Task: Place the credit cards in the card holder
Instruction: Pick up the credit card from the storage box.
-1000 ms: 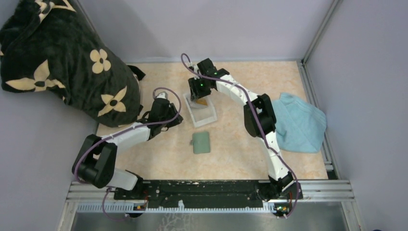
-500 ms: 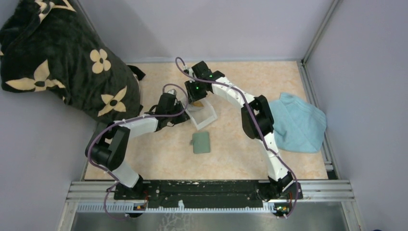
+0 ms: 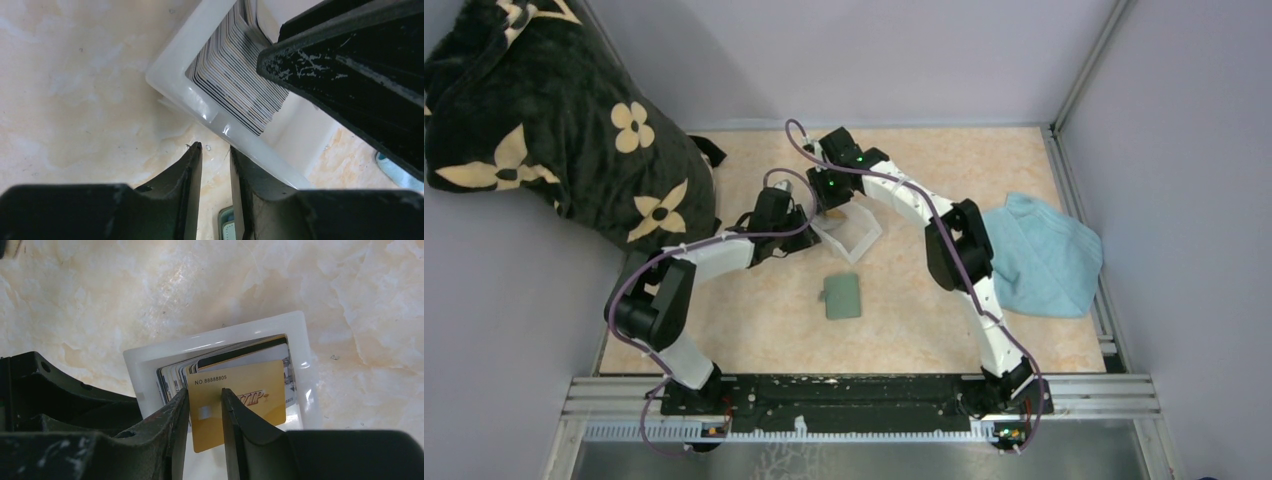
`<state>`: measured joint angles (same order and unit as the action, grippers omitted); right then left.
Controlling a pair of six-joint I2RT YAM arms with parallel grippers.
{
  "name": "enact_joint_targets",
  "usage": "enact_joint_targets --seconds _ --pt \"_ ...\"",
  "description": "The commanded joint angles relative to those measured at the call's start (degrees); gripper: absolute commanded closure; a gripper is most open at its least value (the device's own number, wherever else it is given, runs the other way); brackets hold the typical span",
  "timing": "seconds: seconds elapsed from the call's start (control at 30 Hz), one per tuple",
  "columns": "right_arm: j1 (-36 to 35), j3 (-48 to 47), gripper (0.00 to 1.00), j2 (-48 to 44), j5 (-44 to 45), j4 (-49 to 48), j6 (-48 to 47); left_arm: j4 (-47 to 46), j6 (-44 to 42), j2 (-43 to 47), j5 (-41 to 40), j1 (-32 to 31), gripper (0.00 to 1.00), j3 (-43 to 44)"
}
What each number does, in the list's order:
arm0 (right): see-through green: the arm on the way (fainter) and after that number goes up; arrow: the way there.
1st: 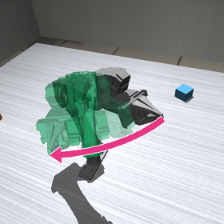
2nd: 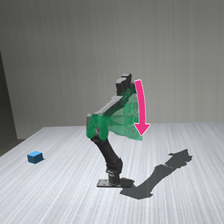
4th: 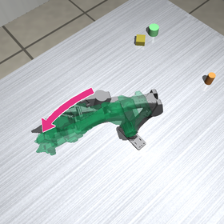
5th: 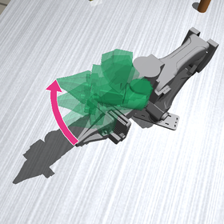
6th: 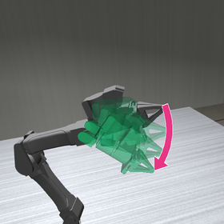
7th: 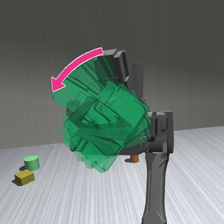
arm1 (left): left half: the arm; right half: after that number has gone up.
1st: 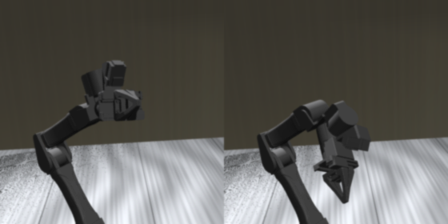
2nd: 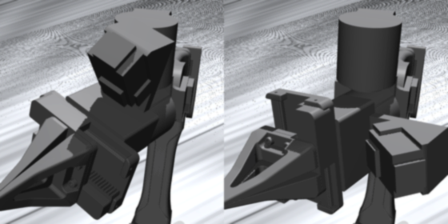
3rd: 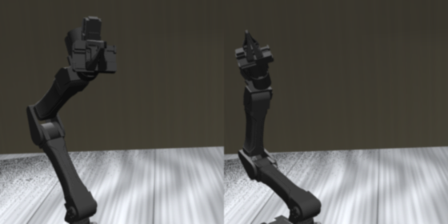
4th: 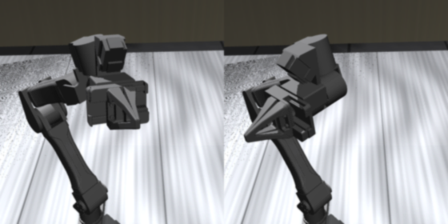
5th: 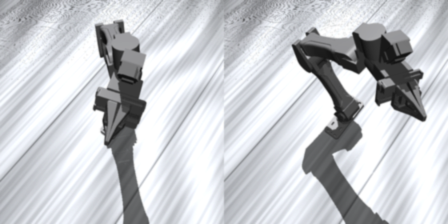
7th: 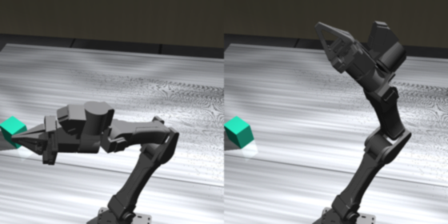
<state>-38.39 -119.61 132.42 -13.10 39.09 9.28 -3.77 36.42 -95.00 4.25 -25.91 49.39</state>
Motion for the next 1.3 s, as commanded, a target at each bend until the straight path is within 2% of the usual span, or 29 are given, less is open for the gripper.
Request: enact_joint_targets --seconds 0.0,0.47,0.67,0.9,1.1,1.27 --pt "-1.4 0.3 0.71 -5.8 -0.2 0.1 1.1 -1.6 0.1 -0.7 -1.1 0.8 0.66 3.7" --pt "-0.9 1.3 0.81 -6.0 2.5 0.0 -0.6 0.5 -2.0 -4.4 -1.7 4.5 0.63 8.6" --pt "-0.8 2.4 0.94 -6.3 7.2 0.5 -2.4 0.7 -2.5 -8.3 -0.1 5.1 0.62 12.9" --pt "-0.9 3.5 1.00 -8.2 15.2 0.8 -4.2 4.1 -4.1 -13.1 1.8 5.3 0.61 22.4" --pt "-0.8 5.8 1.00 -11.3 22.5 -1.9 -4.2 4.3 -3.8 -8.2 1.6 5.3 0.58 20.1" --pt "-0.8 7.8 1.00 -15.3 25.9 -4.4 -3.8 3.7 -3.3 -0.8 1.3 5.3 0.50 16.2"
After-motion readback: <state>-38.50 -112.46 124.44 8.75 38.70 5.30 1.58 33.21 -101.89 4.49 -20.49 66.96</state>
